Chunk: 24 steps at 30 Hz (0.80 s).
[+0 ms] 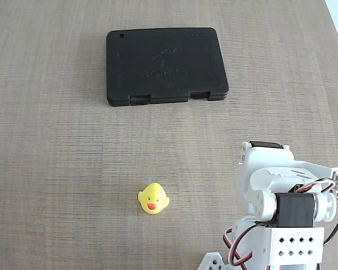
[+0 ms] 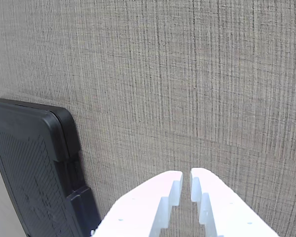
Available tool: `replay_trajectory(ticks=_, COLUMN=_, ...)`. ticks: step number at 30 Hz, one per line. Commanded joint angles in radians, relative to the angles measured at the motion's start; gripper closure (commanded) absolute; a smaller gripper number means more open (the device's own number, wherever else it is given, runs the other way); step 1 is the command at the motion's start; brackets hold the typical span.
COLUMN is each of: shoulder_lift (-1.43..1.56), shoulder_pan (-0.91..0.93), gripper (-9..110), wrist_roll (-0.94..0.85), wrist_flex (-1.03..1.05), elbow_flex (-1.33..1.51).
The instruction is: Grasp a duck and put it on the black surface.
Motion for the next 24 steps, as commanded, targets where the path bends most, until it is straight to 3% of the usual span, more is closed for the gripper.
replay_trajectory(ticks=1, shoulder_lift=0.064, shoulder_pan=-0.011, gripper=97, wrist_roll=-0.003, wrist_flex=-0.012, elbow_flex=-0.063)
replay_trajectory(ticks=10, shoulder_lift=-0.161, shoulder_pan=-0.104, gripper=83, wrist_roll=0.008, wrist_flex=-0.002, elbow_flex=-0.259)
replay_trajectory(ticks=24, shoulder_lift=-0.954, shoulder_pan=-0.388, gripper=82, wrist_roll=0.003, wrist_flex=0.002, elbow_flex=-0.649)
